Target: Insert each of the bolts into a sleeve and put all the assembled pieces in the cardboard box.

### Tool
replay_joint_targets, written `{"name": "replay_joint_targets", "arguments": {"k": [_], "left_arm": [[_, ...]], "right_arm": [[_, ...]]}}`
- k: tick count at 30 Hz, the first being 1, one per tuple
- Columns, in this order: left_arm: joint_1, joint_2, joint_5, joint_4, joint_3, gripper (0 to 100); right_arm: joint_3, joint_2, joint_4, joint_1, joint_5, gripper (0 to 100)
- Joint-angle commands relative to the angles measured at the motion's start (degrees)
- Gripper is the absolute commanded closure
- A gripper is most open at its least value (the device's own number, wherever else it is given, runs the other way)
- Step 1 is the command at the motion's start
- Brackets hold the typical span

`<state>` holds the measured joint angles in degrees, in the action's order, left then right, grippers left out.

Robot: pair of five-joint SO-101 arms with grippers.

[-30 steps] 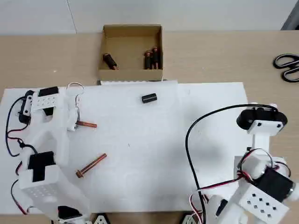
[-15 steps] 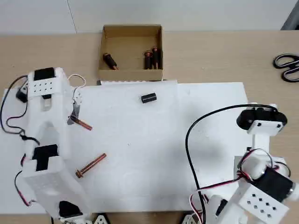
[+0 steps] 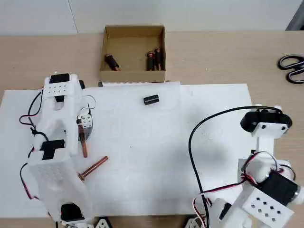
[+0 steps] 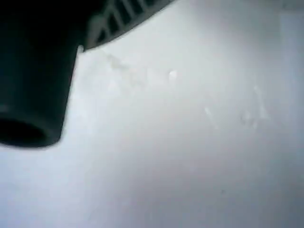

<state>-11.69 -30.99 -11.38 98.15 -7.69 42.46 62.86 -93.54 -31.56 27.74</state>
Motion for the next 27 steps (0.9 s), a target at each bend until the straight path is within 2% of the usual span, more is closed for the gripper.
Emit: {"name": "replay_joint_targets", "arguments": {"k": [1,3,12,18,23,27], "left_arm": [[-0.53,-2.9,12.75,-0.26,-2.24,99],[-0.53,-4.04,17.93,-0.62,-4.97,99],[-0.44,-4.48,18.55,-0.26,-9.8,99],[-0.26,-4.84,21.71,0.09,-10.33,99],[-0.18,-4.48,23.56,-0.18,-10.68,91],[-0.18,-4.48,25.67,-0.18,-12.44,91]], "right_arm": [[-0.26,1.01,1.01,-0.04,0.7,99.5],[-0.26,1.01,1.01,-0.04,0.7,99.5],[-0.26,0.66,1.27,-0.04,0.7,99.5],[-0.26,0.57,1.36,-0.04,0.7,99.5],[-0.26,0.57,1.36,-0.04,0.7,99.5],[-0.26,0.57,1.36,-0.04,0.7,99.5]]}}
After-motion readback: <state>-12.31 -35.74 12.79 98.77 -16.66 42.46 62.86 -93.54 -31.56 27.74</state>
